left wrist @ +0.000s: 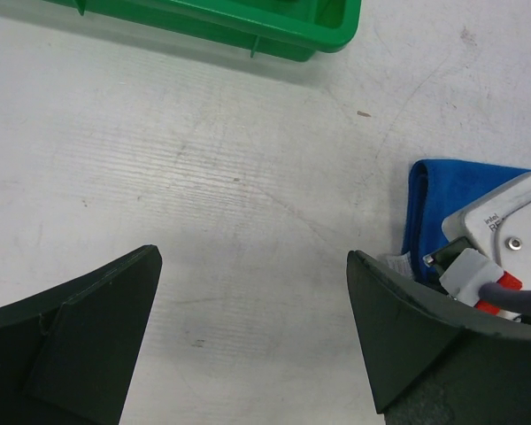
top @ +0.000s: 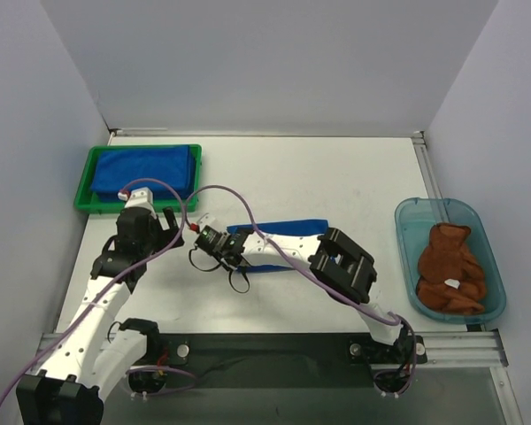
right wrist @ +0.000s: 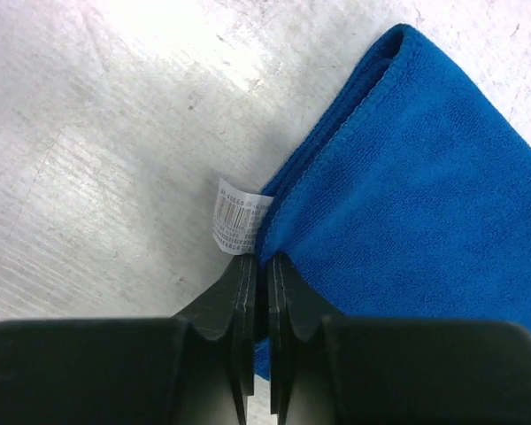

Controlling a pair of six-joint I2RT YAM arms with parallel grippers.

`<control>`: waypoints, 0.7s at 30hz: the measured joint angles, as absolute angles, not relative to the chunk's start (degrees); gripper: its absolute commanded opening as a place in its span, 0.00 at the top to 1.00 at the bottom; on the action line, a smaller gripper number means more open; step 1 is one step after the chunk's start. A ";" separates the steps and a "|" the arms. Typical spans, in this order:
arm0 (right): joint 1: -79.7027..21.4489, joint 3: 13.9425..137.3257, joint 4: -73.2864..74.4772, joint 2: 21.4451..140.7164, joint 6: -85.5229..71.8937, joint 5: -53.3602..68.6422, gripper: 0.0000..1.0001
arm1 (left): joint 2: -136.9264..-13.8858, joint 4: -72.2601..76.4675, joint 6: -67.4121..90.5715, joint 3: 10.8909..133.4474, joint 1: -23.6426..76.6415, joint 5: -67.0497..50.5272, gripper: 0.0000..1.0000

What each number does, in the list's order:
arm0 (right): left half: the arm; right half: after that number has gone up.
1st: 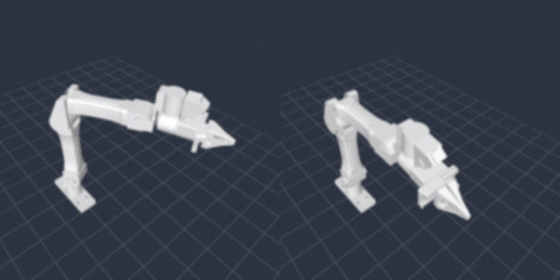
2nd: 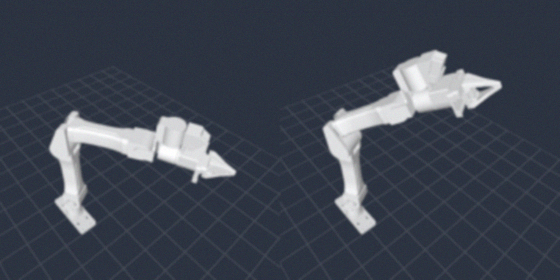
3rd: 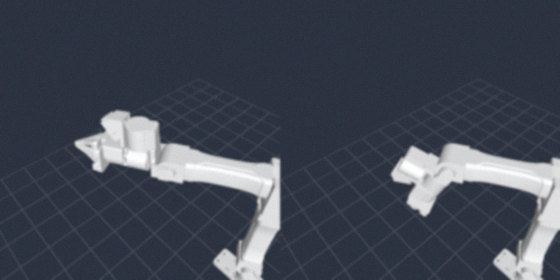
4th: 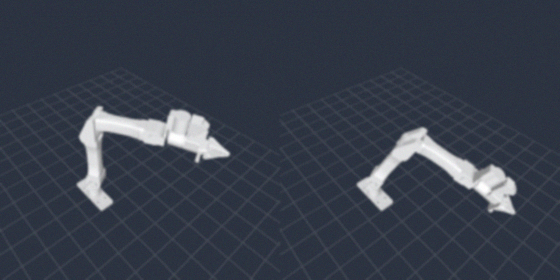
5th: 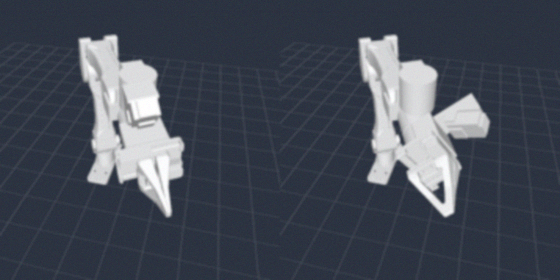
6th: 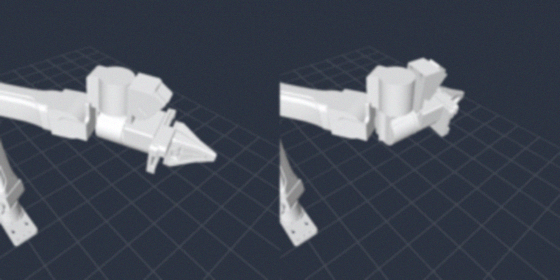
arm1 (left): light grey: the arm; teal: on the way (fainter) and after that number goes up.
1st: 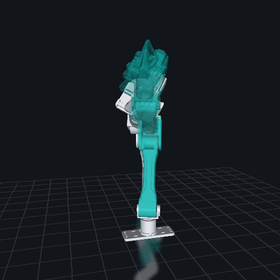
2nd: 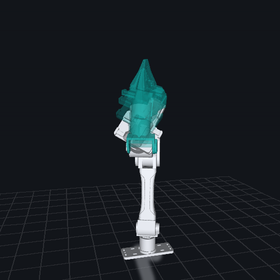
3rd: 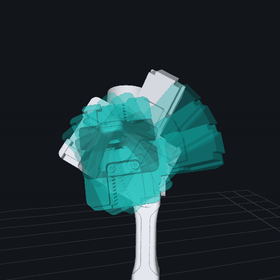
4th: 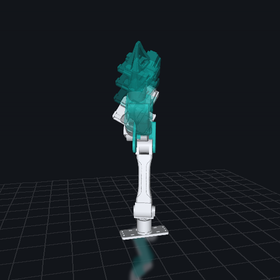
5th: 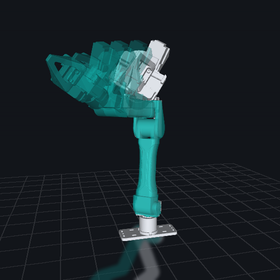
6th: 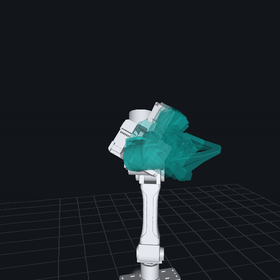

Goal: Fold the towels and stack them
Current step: Neatly place the folded towel into the bin

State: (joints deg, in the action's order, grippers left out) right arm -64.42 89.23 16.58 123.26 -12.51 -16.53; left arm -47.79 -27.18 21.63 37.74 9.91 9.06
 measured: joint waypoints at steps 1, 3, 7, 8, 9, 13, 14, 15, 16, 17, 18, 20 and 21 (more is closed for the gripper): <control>-64.23 89.03 16.38 123.11 -12.71 -16.47 1.00 | -47.79 -27.18 21.67 37.74 9.91 8.60 0.02; -63.94 87.70 14.92 122.32 -13.10 -16.08 1.00 | -47.86 -27.16 21.85 37.71 9.91 7.84 0.02; -62.50 79.44 8.03 117.27 -13.54 -12.43 1.00 | -48.93 -26.72 23.22 37.71 9.89 4.99 0.03; -61.95 76.95 6.50 115.59 -13.63 -11.31 1.00 | -49.39 -26.52 23.86 37.65 9.89 4.10 0.03; -61.45 74.67 5.23 113.99 -13.69 -10.20 1.00 | -49.87 -26.22 24.58 37.52 9.91 3.14 0.03; -59.59 66.19 -1.74 108.51 -14.61 -6.09 1.00 | -52.88 -22.44 29.80 35.53 9.93 -2.83 0.02; -59.20 64.53 -3.33 107.50 -14.96 -5.21 1.00 | -53.95 -21.12 31.31 34.81 10.00 -4.36 0.03; -58.87 63.18 -4.73 106.69 -15.18 -4.45 1.00 | -55.59 -19.38 33.15 33.91 10.15 -6.22 0.03; -58.59 61.89 -6.37 106.00 -15.40 -3.75 1.00 | -56.77 -18.31 34.37 33.47 10.37 -7.33 0.03; -58.39 60.90 -7.62 105.43 -15.62 -3.07 1.00 | -58.78 -17.08 35.77 33.10 11.05 -8.25 0.02; -58.11 60.20 -8.69 105.08 -15.79 -2.52 1.00 | -61.41 -15.53 37.26 32.99 12.25 -9.17 0.03; -57.71 58.96 -11.42 104.64 -16.29 -1.34 1.00 | -65.73 -12.84 39.31 32.97 14.92 -10.09 0.02; -57.63 58.28 -12.60 104.40 -16.49 -0.89 1.00 | -67.66 -11.27 40.47 32.97 16.34 -10.41 0.02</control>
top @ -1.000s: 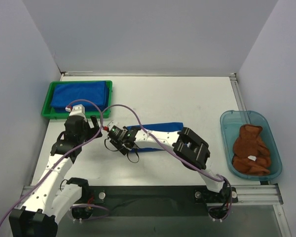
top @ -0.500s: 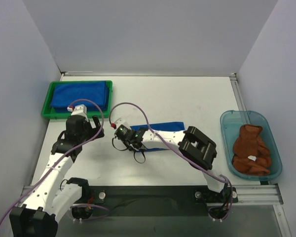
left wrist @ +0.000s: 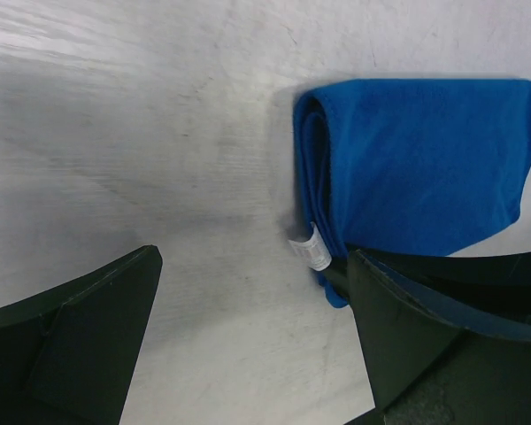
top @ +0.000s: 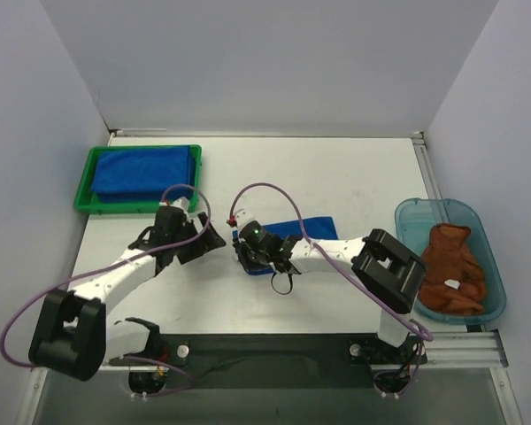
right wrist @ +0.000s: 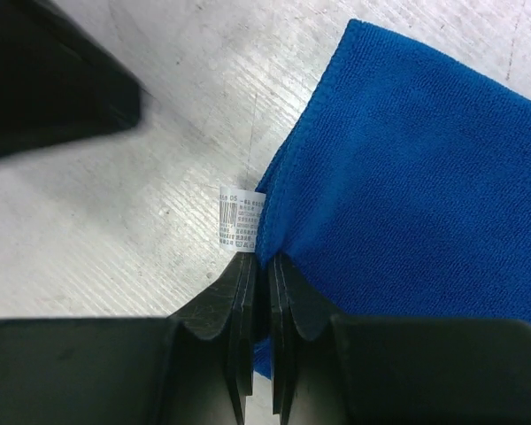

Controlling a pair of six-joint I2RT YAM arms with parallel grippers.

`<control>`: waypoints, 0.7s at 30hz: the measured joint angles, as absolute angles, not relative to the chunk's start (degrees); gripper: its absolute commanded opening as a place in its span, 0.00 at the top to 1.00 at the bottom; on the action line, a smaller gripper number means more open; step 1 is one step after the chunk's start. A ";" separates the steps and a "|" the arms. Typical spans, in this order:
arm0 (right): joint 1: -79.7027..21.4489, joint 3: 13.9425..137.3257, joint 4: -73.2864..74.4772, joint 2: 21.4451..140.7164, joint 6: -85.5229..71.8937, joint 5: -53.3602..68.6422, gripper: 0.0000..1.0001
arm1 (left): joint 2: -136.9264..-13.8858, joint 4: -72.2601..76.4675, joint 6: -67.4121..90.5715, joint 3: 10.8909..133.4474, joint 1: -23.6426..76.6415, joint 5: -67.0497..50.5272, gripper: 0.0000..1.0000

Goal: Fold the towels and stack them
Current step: Neatly place the folded towel into the bin

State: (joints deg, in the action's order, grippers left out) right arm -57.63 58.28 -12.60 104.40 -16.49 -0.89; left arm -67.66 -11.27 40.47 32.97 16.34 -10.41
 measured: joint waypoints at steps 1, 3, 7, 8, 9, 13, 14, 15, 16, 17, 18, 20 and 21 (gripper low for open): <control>-57.43 57.60 -13.67 104.12 -16.56 -0.43 1.00 | -69.54 -9.69 41.65 32.97 17.61 -10.74 0.03; -57.30 56.36 -15.22 103.53 -16.75 0.30 1.00 | -73.08 -6.59 43.70 32.97 19.73 -11.20 0.02; -56.99 54.78 -17.47 102.56 -17.12 1.08 1.00 | -79.02 -1.41 47.57 32.99 22.28 -11.20 0.02; -56.90 54.39 -17.96 102.28 -17.34 1.32 1.00 | -79.88 0.05 48.36 33.21 22.76 -11.25 0.03; -56.73 53.95 -18.63 101.95 -17.58 1.56 1.00 | -80.66 1.45 49.15 33.43 23.31 -11.11 0.03; -56.12 52.86 -20.45 101.27 -18.24 2.46 1.00 | -83.26 7.11 52.21 33.43 25.58 -11.14 0.03; -55.90 52.75 -20.71 101.25 -18.44 2.61 1.00 | -83.88 8.27 52.88 33.41 26.04 -11.14 0.02; -55.83 52.53 -21.06 101.14 -18.68 2.70 1.00 | -84.51 9.45 53.58 33.41 26.46 -11.09 0.03; -55.79 52.25 -21.37 101.01 -18.90 2.92 1.00 | -85.17 10.76 54.17 33.41 26.68 -11.09 0.02; -55.57 52.03 -21.71 100.90 -19.14 3.03 1.00 | -85.78 11.88 54.87 33.43 26.94 -10.96 0.03; -55.48 51.92 -21.87 100.79 -19.44 3.11 1.00 | -86.32 12.99 55.44 33.45 27.22 -10.92 0.05; -55.40 51.81 -22.28 100.66 -19.70 3.31 1.00 | -87.33 14.87 56.60 33.47 27.90 -10.24 0.08; -55.37 51.70 -22.48 100.62 -19.79 3.36 1.00 | -87.74 15.70 57.06 33.47 28.27 -9.80 0.11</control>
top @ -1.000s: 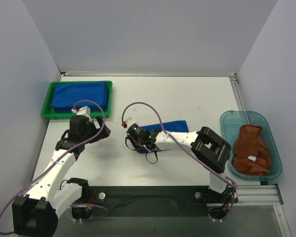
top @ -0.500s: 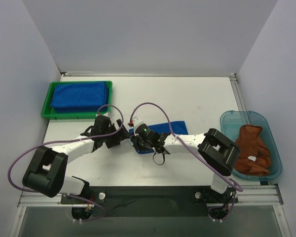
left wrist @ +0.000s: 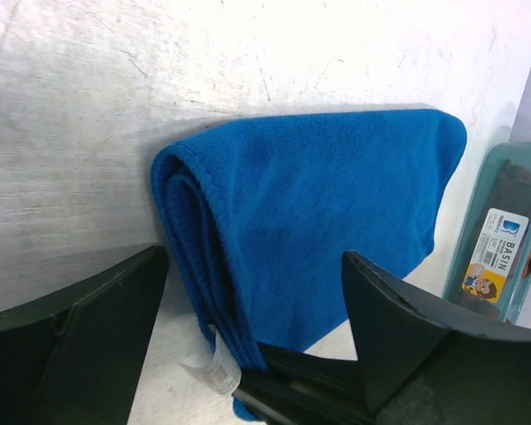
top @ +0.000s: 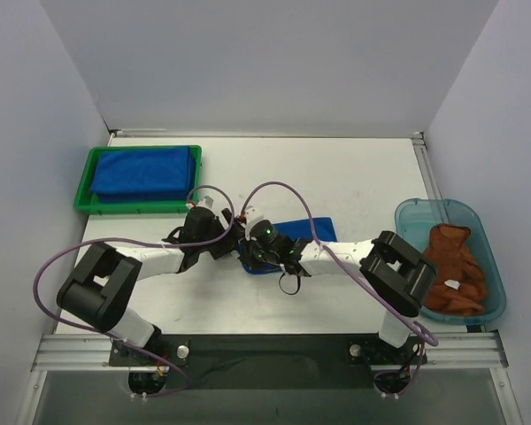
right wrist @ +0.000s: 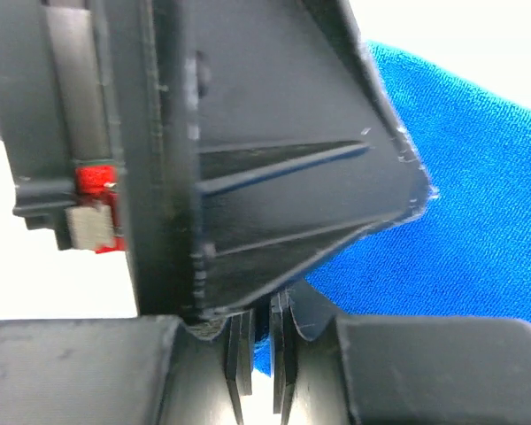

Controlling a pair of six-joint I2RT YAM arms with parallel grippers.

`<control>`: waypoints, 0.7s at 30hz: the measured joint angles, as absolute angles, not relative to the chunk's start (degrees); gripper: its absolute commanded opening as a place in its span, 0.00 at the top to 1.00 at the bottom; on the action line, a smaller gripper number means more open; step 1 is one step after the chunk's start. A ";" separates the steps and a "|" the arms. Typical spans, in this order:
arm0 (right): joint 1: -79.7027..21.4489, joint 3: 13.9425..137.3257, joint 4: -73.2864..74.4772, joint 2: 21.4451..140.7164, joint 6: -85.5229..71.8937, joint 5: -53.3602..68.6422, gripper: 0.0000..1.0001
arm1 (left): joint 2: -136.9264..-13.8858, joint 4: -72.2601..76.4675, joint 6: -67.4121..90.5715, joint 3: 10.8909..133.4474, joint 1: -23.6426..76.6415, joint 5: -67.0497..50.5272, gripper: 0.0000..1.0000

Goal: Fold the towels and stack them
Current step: Neatly place the folded towel into the bin

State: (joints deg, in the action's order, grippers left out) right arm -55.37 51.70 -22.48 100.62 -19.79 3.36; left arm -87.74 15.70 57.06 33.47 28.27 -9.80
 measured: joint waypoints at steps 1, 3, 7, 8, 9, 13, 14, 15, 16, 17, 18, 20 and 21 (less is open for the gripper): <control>-55.35 51.55 -22.68 100.60 -19.97 3.38 1.00 | -88.09 16.47 57.65 33.39 28.64 -9.28 0.13; -55.18 51.27 -23.03 100.57 -20.18 3.51 1.00 | -88.68 18.48 58.61 32.77 29.36 -8.27 0.15; -55.16 50.72 -23.73 100.33 -20.80 3.75 1.00 | -90.13 22.74 60.60 31.70 30.33 -7.55 0.26; -55.13 50.63 -23.88 100.16 -20.86 3.79 1.00 | -90.63 23.68 61.08 31.57 30.55 -7.44 0.29; -55.13 50.50 -24.03 99.90 -20.99 3.84 1.00 | -91.22 24.58 61.52 31.40 30.79 -7.29 0.33; -54.85 50.06 -24.91 98.89 -21.26 3.90 1.00 | -93.45 27.70 62.81 30.59 31.38 -6.87 0.53; -54.76 49.98 -25.15 98.74 -21.30 3.90 1.00 | -93.69 28.16 63.02 30.37 31.44 -6.81 0.63; -54.72 49.91 -25.43 98.63 -21.34 3.90 1.00 | -93.82 28.58 63.20 30.02 31.46 -6.63 0.69; -54.72 49.91 -25.54 98.61 -21.43 3.95 1.00 | -93.95 28.64 63.20 29.52 31.46 -6.39 0.75; -54.72 49.78 -25.54 98.61 -21.52 4.25 1.00 | -94.00 29.02 63.26 29.06 31.46 -6.35 0.84; -54.72 49.56 -25.52 98.61 -21.63 4.38 1.00 | -94.00 29.04 63.24 28.86 31.51 -6.31 0.90; -54.83 49.15 -25.52 98.61 -21.69 4.67 0.94 | -93.93 29.19 62.59 28.67 31.83 -6.33 0.99; -54.81 49.15 -25.52 98.61 -21.78 4.82 0.83 | -93.91 29.28 62.15 28.69 31.88 -6.39 1.00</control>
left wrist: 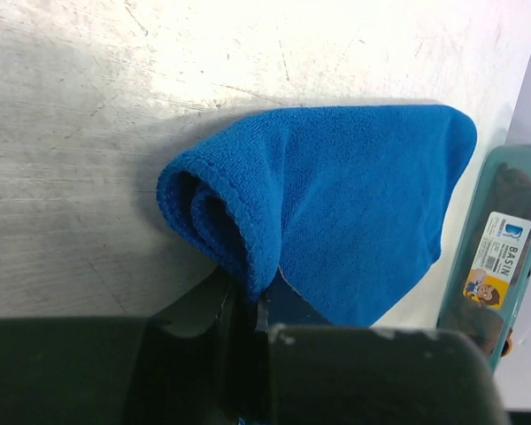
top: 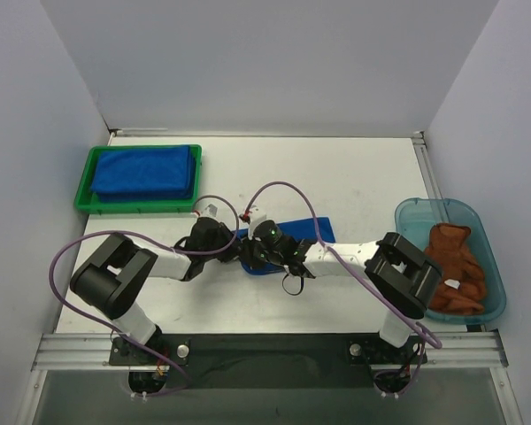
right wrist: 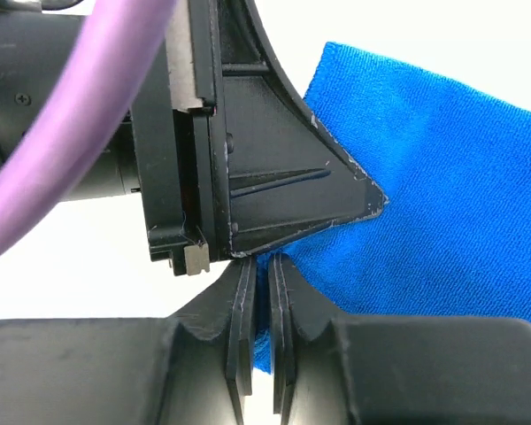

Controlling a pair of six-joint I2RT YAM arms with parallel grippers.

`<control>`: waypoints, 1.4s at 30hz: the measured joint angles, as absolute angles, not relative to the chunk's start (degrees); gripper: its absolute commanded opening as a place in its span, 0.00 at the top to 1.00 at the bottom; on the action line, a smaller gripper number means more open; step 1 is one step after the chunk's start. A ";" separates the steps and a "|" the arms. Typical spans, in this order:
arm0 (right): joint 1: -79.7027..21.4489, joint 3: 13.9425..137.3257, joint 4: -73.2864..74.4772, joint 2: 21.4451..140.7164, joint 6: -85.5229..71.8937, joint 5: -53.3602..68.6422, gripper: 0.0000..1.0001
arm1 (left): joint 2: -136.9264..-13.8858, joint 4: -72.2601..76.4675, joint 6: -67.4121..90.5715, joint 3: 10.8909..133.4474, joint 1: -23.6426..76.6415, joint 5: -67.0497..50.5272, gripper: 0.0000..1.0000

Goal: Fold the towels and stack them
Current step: Neatly place the folded towel into the bin

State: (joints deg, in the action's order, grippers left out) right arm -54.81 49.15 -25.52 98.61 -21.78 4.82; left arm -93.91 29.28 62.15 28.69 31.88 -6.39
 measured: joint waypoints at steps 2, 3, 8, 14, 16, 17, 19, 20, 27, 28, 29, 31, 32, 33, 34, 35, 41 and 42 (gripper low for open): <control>-54.78 49.15 -25.50 98.61 -22.59 4.93 0.52 | -93.89 29.28 61.23 28.69 31.88 -6.39 1.00; -54.78 49.15 -25.54 98.54 -22.55 4.89 0.40 | -93.86 29.28 60.66 28.69 31.86 -6.39 1.00; -54.24 49.15 -23.14 95.61 -22.63 4.12 0.24 | -93.73 27.70 56.53 29.80 31.09 -7.18 1.00; -50.87 49.10 -14.37 85.82 -21.15 3.05 0.13 | -93.71 18.68 48.36 35.24 29.06 -7.66 1.00; -49.23 48.03 -10.85 80.68 -20.10 2.15 0.06 | -93.84 13.67 45.08 38.37 27.70 -7.55 1.00; -48.66 47.46 -8.99 78.17 -19.51 1.28 0.04 | -94.02 11.44 43.35 40.10 26.89 -7.49 1.00; -47.55 45.89 -5.04 73.03 -18.72 -1.37 0.00 | -94.59 6.98 40.21 44.14 25.02 -7.46 1.00; -47.16 44.95 -3.07 70.39 -18.15 -2.66 0.00 | -94.98 4.97 38.76 46.30 23.99 -7.46 1.00; -45.91 36.95 7.77 54.06 -15.79 -10.81 0.00 | -97.91 -7.51 30.41 62.11 17.08 -7.53 1.00; -45.69 35.99 8.84 52.29 -15.33 -11.77 0.00 | -98.80 -9.21 29.06 64.66 16.38 -7.35 1.00; -45.63 35.70 9.34 51.68 -15.18 -12.14 0.00 | -99.74 -10.63 27.92 67.33 15.79 -7.27 1.00; -45.34 35.14 10.52 50.41 -14.61 -13.04 0.00 | -102.02 -13.69 25.69 72.64 14.28 -7.22 1.00; -45.28 35.11 10.96 50.28 -14.28 -13.34 0.00 | -103.20 -15.27 24.53 75.40 13.45 -7.11 1.00; -45.15 35.11 11.05 50.37 -13.82 -13.58 0.00 | -104.55 -17.34 23.51 78.48 12.60 -6.94 1.00; -44.97 35.09 11.11 50.54 -13.47 -13.74 0.00 | -106.00 -19.03 22.39 81.38 11.68 -6.63 1.00; -44.95 35.11 11.18 50.87 -13.19 -13.82 0.00 | -107.55 -21.23 21.02 84.86 10.46 -6.17 1.00; -44.56 35.11 11.33 55.59 -11.66 -14.06 0.00 | -111.94 -31.70 14.28 98.35 5.13 -2.87 1.00; -44.53 35.14 11.42 56.49 -11.49 -14.04 0.00 | -112.36 -33.65 13.17 100.68 4.23 -1.98 1.00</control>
State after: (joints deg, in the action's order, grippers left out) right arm -44.53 35.14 11.42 56.49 -11.49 -14.04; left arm -112.36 -33.65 13.17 100.68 4.23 -1.98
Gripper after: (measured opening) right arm 0.997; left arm 0.148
